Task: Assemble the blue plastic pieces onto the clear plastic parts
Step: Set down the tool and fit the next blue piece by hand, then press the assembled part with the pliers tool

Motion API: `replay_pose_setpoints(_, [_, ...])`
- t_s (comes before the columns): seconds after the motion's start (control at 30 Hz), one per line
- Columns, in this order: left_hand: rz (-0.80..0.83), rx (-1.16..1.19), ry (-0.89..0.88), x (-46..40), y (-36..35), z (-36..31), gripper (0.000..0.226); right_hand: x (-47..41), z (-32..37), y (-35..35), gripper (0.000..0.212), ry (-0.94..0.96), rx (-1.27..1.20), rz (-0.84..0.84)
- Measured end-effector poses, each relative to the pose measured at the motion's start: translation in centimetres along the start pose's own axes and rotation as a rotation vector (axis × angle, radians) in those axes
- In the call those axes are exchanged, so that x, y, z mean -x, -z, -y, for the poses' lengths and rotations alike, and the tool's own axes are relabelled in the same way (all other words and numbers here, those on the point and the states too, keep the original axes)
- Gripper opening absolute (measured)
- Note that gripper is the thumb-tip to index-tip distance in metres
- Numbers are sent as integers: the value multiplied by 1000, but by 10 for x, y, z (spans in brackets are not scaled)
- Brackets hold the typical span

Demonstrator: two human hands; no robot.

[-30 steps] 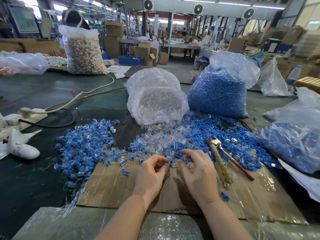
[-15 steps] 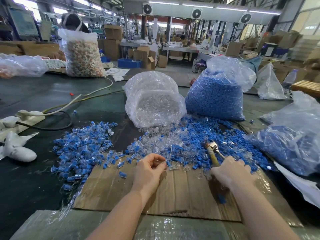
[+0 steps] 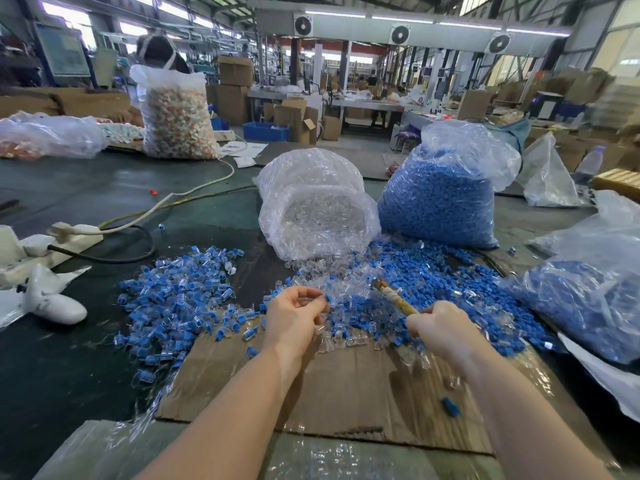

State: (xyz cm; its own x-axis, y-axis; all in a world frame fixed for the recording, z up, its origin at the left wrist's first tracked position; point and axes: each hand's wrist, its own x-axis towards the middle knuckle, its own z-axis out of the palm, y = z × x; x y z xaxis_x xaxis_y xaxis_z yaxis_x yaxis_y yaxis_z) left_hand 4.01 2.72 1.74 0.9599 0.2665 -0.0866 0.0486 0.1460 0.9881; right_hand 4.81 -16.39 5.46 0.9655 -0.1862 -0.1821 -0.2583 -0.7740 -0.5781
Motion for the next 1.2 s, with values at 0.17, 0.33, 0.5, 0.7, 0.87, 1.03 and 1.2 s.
replay_pose_setpoints(0.17, [-32, 38, 37, -4, 4, -2, 7, 18, 11, -4, 9, 48, -331, 261])
replay_pose_setpoints(0.33, [-77, 64, 51, -8, 6, -7, 7, 35, 18, -21, 13, 64, -521, 435])
replay_pose_setpoints(0.5, [-128, -19, 45, -12, 15, -7, 8, 40, 22, -24, 22, 50, -577, 529])
replay_pose_setpoints(0.7, [-138, -42, 76, -12, 17, -8, 7, 45, 27, -24, 23, 93, -473, 570])
replay_pose_setpoints(0.87, [-112, -76, 102, -11, 18, -10, 6, 49, 27, -26, 22, 116, -444, 594])
replay_pose_setpoints(1.03, [-90, -61, 136, -10, 16, -11, 9, 51, 28, -29, 22, 151, -400, 604])
replay_pose_setpoints(1.2, [-114, -65, 109, -10, 16, -11, 6, 53, 28, -27, 26, 171, -390, 606])
